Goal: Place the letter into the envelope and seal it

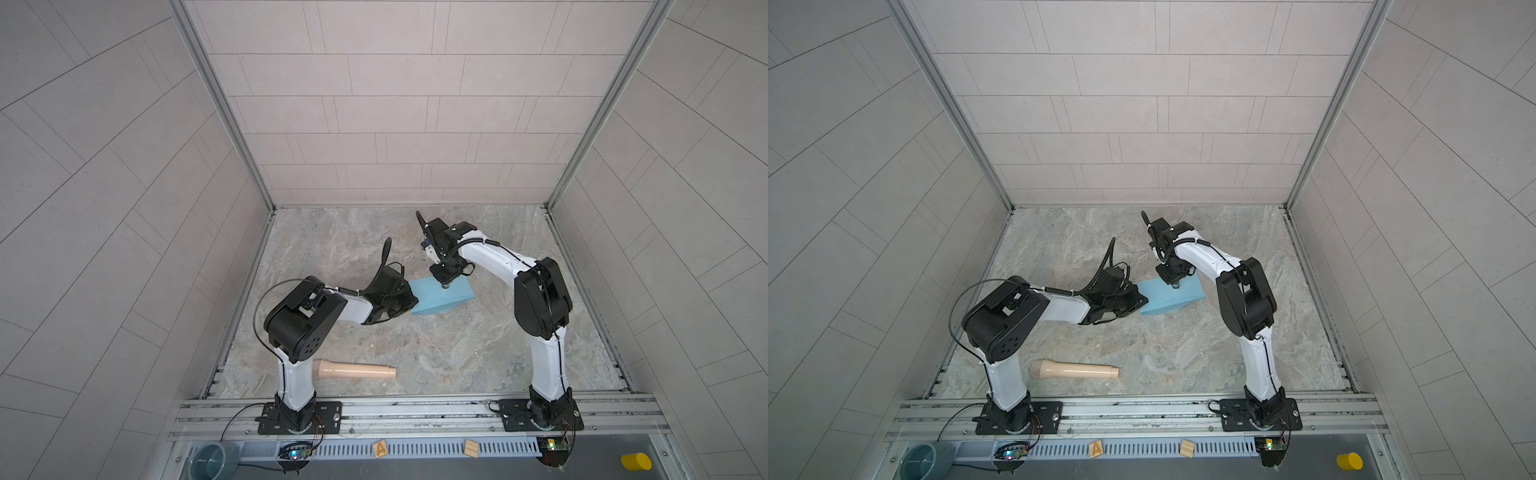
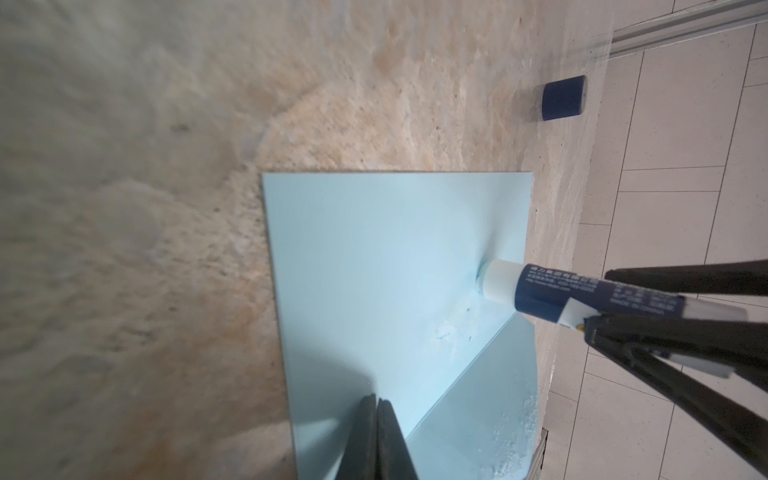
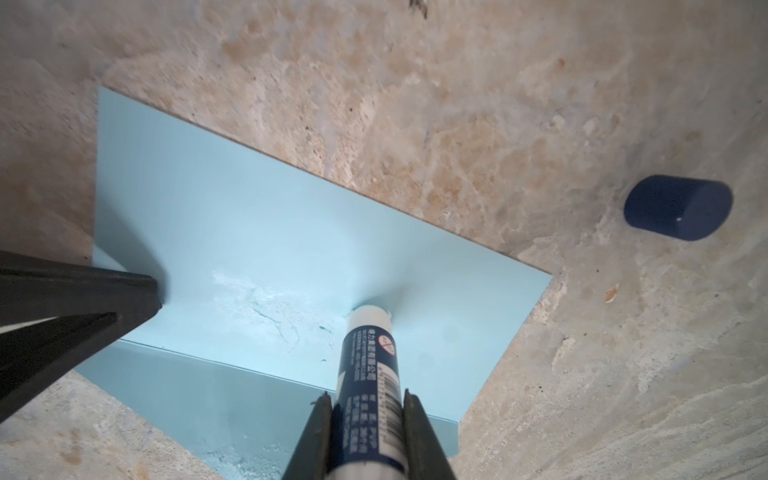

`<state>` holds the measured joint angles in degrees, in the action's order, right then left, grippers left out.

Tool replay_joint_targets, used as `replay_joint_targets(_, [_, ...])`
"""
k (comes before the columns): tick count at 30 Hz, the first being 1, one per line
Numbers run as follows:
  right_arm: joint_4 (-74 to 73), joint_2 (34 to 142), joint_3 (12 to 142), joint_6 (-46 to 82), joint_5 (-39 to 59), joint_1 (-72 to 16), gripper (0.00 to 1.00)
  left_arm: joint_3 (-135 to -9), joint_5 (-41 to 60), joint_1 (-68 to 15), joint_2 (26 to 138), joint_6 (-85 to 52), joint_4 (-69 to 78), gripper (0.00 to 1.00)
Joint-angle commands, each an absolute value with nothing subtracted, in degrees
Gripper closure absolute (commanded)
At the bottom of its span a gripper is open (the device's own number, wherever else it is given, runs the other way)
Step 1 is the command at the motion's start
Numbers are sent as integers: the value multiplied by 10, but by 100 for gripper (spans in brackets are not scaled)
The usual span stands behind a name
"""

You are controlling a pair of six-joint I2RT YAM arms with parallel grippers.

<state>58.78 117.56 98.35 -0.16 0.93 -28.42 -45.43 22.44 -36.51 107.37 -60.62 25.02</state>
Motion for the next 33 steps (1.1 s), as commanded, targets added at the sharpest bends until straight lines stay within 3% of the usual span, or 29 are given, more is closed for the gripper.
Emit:
replay_joint_targets(1, [611, 1165, 986, -5, 7, -281, 100, -449, 210, -367, 1081, -601, 229, 95])
replay_joint_targets(11, [588, 1096, 997, 8, 47, -307, 100, -449, 212, -368, 1083, -603, 231, 95])
replay_joint_targets(33, [607, 1186, 1001, 5, 1, -351, 100, -445, 216, -368, 1082, -606, 236, 95])
